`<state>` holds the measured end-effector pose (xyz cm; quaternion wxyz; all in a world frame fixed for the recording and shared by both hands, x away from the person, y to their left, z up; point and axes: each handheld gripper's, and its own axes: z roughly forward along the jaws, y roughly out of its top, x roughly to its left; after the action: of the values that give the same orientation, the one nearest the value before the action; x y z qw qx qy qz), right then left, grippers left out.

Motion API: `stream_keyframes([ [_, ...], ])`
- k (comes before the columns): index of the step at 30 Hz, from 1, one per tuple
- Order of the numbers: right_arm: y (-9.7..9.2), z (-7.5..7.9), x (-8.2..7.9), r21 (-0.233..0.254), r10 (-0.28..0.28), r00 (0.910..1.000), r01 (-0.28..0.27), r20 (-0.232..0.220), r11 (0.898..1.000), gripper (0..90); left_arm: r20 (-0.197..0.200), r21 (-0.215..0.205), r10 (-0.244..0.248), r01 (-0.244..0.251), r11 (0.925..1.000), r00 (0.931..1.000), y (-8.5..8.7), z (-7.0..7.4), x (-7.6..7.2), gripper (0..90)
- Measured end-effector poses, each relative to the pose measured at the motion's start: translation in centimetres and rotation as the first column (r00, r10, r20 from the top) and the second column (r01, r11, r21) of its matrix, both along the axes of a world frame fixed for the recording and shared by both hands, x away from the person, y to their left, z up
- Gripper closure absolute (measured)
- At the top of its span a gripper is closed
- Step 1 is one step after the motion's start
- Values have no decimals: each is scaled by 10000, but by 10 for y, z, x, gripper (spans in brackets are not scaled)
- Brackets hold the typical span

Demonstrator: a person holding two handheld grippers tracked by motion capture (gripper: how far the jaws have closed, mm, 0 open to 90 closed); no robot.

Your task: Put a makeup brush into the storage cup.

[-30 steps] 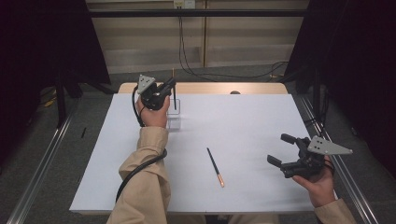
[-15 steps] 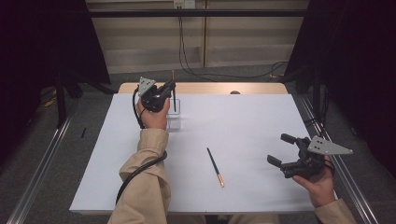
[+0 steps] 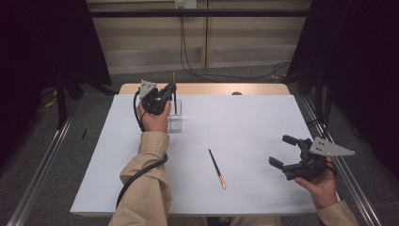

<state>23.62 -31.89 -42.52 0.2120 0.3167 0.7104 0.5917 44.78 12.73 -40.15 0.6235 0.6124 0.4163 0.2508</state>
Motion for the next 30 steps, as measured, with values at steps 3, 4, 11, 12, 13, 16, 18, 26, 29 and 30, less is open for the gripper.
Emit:
stream_keyframes([
  [3, 0, 0, 0, -8, 2, 10000, -2, -3, 10000, 11, -23, 27, -10, 10, 10000, 10000, 0, -1, 0, 838],
  [4, 0, 0, 0, -12, 3, 10000, -3, 0, 10000, 11, -28, 0, -1, 1, 10000, 10000, 0, -2, 0, 837],
  [11, 0, 0, 0, -12, 26, 10000, -26, 7, 10000, 11, -75, 72, -60, 60, 10000, 10000, -1, -4, -1, 837],
  [12, 0, 0, 0, -12, 28, 10000, -28, 4, 10000, 11, -81, 50, -51, 51, 10000, 10000, -1, -4, -1, 837],
  [13, 0, 0, 0, -10, 31, 10000, -31, 3, 10000, 11, -93, 50, -56, 56, 10000, 9999, -1, -4, -1, 837],
  [16, 0, 0, 0, -10, 48, 10000, -48, 9, 10000, 11, -105, 93, -47, 48, 9999, 9999, -1, -5, -2, 838],
  [18, 0, 0, 0, 5, 53, 10000, -53, 8, 10000, 11, -119, 84, -43, 44, 10000, 9999, -1, -6, -2, 837],
  [26, 1, 1, 0, -35, 119, 9999, -119, 24, 9999, 11, -184, 79, -28, 30, 10000, 9998, -1, -8, -3, 837],
  [29, 2, 1, 0, -54, 112, 9999, -112, 34, 9999, 11, -203, 71, -16, 17, 10000, 9998, 0, -9, -3, 837],
  [30, 2, 1, 0, -65, 122, 9999, -121, 39, 9999, 11, -192, 111, -16, 18, 9999, 9998, 0, -9, -3, 837],
])
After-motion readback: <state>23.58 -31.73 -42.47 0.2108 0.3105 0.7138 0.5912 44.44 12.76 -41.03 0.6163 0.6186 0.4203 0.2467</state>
